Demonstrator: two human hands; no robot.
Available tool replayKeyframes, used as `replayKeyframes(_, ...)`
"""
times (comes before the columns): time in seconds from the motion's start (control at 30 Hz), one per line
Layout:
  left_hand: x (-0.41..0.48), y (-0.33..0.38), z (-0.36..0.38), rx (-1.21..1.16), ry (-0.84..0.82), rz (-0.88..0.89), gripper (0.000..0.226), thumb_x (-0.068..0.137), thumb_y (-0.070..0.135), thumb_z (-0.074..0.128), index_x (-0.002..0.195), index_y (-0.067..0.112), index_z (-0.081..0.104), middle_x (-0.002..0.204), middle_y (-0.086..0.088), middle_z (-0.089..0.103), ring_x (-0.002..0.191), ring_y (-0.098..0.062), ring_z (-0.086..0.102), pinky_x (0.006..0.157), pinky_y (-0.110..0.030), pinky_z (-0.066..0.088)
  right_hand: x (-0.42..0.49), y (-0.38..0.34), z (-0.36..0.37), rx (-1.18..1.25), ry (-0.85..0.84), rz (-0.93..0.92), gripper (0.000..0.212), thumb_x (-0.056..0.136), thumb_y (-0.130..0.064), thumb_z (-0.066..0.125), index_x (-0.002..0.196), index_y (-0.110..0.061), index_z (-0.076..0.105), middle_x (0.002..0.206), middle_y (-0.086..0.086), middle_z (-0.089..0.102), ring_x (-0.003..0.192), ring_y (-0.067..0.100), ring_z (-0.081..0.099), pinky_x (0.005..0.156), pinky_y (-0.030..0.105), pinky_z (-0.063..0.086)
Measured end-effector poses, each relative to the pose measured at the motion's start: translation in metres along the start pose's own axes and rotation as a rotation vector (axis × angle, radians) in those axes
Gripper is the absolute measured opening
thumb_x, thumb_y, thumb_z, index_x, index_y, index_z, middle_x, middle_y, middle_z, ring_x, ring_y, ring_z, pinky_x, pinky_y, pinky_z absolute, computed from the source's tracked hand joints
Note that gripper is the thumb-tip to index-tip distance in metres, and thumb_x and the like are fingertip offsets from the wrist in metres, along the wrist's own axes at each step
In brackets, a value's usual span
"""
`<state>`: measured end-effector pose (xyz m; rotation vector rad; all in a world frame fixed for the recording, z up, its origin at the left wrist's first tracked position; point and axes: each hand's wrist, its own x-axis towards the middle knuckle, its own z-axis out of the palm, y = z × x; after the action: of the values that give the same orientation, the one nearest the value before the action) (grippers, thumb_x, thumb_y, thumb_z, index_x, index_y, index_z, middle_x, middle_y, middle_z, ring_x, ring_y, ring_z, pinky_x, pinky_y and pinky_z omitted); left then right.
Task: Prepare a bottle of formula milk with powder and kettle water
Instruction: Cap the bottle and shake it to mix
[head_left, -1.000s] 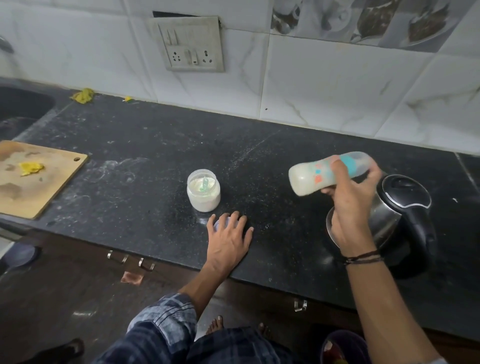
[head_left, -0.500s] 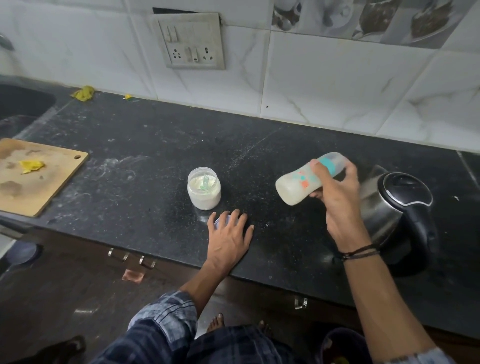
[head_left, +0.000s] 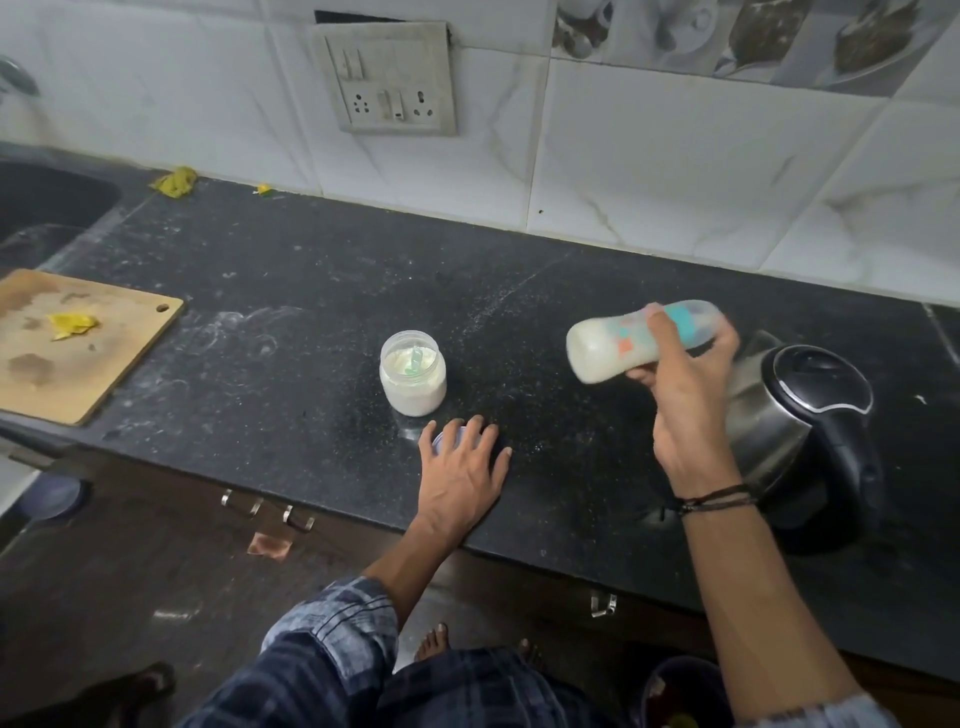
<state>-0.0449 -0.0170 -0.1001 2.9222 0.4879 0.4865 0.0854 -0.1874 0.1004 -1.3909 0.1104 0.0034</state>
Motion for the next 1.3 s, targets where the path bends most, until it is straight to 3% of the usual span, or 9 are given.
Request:
replayKeyframes(0.2,0.001,0.001,0.000,-0.014,0.004,-0.002,0.036,0.105,0.055,0.041,0.122,0.029,0.059,0.129,0.006,0.059,0.122,-0.023,0.056,0.115,-0.055,0.025,-0.004,0.002,-0.001,0.149,0.147,-0.047,0.065,0.084,-0.038,0.082,0.137,-0.025,0.047,0.120,-0.003,0.068,0.097,0.009,0.076,0.061,0.023,0.056)
replayKeyframes(0.37,0.000,0.000,-0.001,-0.008,0.001,0.002,0.037,0.105,0.056,0.040,0.122,0.029,0.059,0.130,0.006,0.060,0.123,-0.024,0.056,0.115,-0.055,0.025,-0.005,0.004,-0.003,0.008,-0.017,0.006,0.058,0.085,-0.031,0.084,0.133,-0.027,0.051,0.103,-0.011,0.073,0.097,0.011,0.076,0.059,0.022,0.055)
replayKeyframes(0.5,0.001,0.002,-0.003,-0.007,-0.001,-0.005,0.036,0.104,0.055,0.042,0.120,0.028,0.061,0.128,0.006,0.060,0.122,-0.024,0.056,0.115,-0.055,0.026,-0.006,0.000,-0.001,0.195,0.145,-0.076,0.069,0.083,-0.036,0.083,0.138,-0.023,0.044,0.119,-0.002,0.069,0.101,0.014,0.076,0.062,0.026,0.057)
replayKeyframes(0.67,0.000,0.001,-0.003,-0.007,-0.002,0.002,0.037,0.104,0.055,0.042,0.121,0.028,0.061,0.130,0.005,0.060,0.124,-0.025,0.056,0.116,-0.056,0.026,-0.010,0.003,0.000,-0.008,-0.050,-0.040,0.055,0.084,-0.030,0.084,0.127,-0.035,0.050,0.100,-0.016,0.075,0.097,0.010,0.076,0.060,0.022,0.056)
replayKeyframes(0.8,0.001,0.003,-0.003,-0.005,0.008,-0.002,0.036,0.104,0.054,0.043,0.119,0.027,0.062,0.127,0.005,0.061,0.120,-0.025,0.057,0.115,-0.055,0.028,-0.009,-0.003,0.002,0.145,0.108,-0.076,0.057,0.083,-0.036,0.083,0.127,-0.029,0.048,0.122,0.001,0.068,0.099,0.013,0.076,0.058,0.023,0.055)
replayKeyframes(0.93,0.000,0.001,-0.003,-0.005,0.001,0.004,0.037,0.104,0.054,0.043,0.120,0.027,0.062,0.129,0.004,0.061,0.122,-0.025,0.057,0.115,-0.055,0.026,-0.009,0.002,-0.001,-0.056,-0.100,-0.038,0.055,0.084,-0.026,0.085,0.128,-0.032,0.052,0.115,-0.002,0.069,0.094,0.011,0.076,0.057,0.021,0.054)
replayKeyframes(1.07,0.002,0.002,-0.003,-0.004,-0.003,-0.006,0.037,0.104,0.054,0.043,0.120,0.027,0.062,0.128,0.004,0.061,0.121,-0.025,0.057,0.115,-0.055,0.028,-0.008,-0.006,0.001,0.125,0.097,-0.045,0.055,0.087,-0.032,0.082,0.130,-0.031,0.047,0.123,0.000,0.067,0.099,0.010,0.075,0.061,0.022,0.055)
replayKeyframes(1.2,0.000,-0.001,-0.001,-0.004,-0.009,0.002,0.038,0.104,0.055,0.043,0.122,0.028,0.062,0.132,0.005,0.060,0.124,-0.024,0.056,0.116,-0.055,0.027,-0.008,-0.003,-0.001,-0.070,-0.098,-0.026,0.050,0.087,-0.024,0.082,0.128,-0.029,0.053,0.114,-0.003,0.068,0.097,0.014,0.076,0.058,0.022,0.055)
replayKeyframes(1.3,0.001,0.001,0.001,-0.008,-0.006,-0.013,0.038,0.104,0.055,0.044,0.122,0.028,0.063,0.132,0.005,0.061,0.123,-0.023,0.057,0.116,-0.055,0.028,-0.009,-0.009,-0.001,0.092,0.030,-0.077,0.053,0.086,-0.027,0.081,0.128,-0.032,0.049,0.112,-0.007,0.068,0.096,0.008,0.075,0.061,0.024,0.056)
